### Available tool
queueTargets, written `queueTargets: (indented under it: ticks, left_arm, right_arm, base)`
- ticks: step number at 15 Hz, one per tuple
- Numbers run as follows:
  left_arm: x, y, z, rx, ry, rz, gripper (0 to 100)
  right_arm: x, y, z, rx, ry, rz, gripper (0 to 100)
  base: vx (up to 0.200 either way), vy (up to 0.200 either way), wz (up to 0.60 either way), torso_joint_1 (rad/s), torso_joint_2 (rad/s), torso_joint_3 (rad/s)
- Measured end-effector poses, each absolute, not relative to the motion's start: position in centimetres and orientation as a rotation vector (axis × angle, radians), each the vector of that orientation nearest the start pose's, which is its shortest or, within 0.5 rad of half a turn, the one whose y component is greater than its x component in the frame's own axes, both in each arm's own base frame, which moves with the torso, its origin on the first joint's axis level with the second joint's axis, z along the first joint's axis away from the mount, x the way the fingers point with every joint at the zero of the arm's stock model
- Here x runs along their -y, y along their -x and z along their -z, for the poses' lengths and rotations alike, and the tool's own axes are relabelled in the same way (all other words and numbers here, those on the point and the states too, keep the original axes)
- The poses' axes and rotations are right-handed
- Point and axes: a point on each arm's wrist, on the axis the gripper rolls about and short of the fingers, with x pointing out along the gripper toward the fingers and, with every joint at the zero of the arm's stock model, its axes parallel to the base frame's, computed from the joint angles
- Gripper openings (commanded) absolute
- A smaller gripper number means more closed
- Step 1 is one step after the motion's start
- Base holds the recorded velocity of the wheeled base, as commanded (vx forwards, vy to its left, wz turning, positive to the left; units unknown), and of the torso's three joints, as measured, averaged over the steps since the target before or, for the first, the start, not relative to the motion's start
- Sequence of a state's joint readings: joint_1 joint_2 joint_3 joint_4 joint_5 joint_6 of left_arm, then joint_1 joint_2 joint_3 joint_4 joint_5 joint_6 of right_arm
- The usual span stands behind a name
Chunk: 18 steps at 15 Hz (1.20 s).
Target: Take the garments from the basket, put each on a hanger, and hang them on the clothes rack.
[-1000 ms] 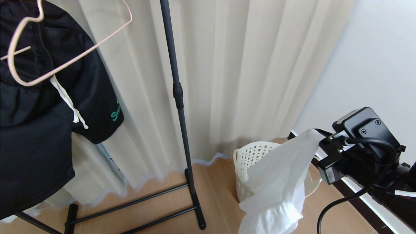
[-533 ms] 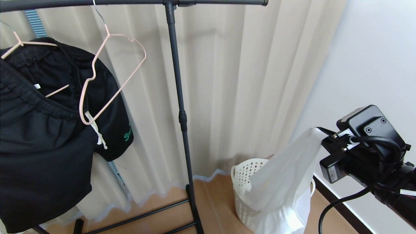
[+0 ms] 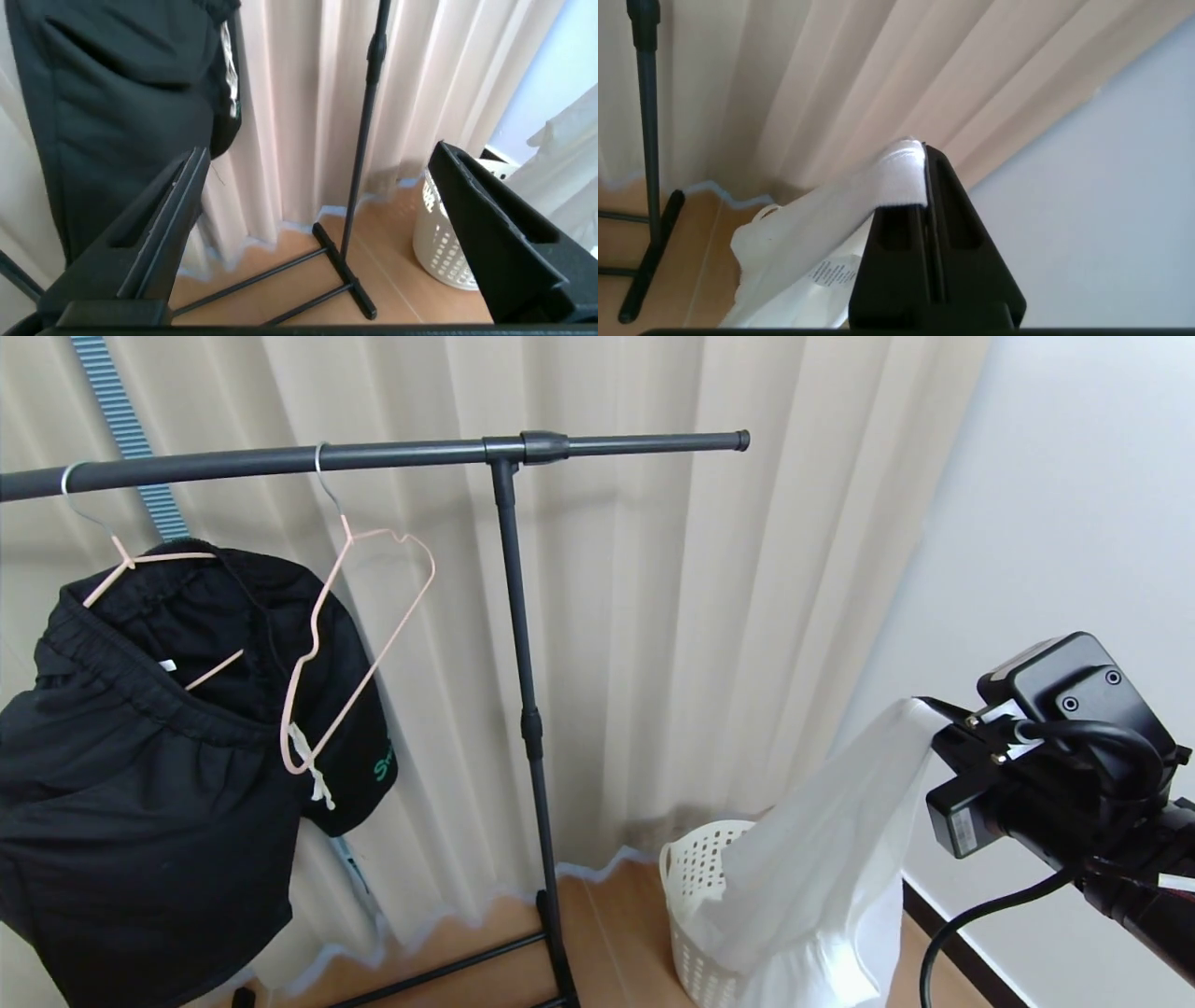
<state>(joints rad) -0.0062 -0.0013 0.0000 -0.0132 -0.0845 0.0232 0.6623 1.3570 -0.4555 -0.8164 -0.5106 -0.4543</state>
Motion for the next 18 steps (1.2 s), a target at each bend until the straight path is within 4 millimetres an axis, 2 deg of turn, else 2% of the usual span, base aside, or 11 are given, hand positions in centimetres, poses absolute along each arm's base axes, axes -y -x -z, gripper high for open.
queueTargets:
  ticks: [7,18]
  left_arm:
    - [0.18,2.3,-7.69,0.016,-0.022,0.09,100]
    - [0.18,2.3,-7.68,0.016,-0.022,0.09,100]
  right_arm:
    - [-11.22,-16.17,-19.99,-0.013,0.486,-0.16,0]
    - [-11.06,-15.97,-20.16,-0.004,0.488,-0.158,0]
  base:
    - [0.0,0.0,0.0,0.242,-0.58,-0.343]
    - [0.0,0.0,0.0,0.175,-0.39,-0.218]
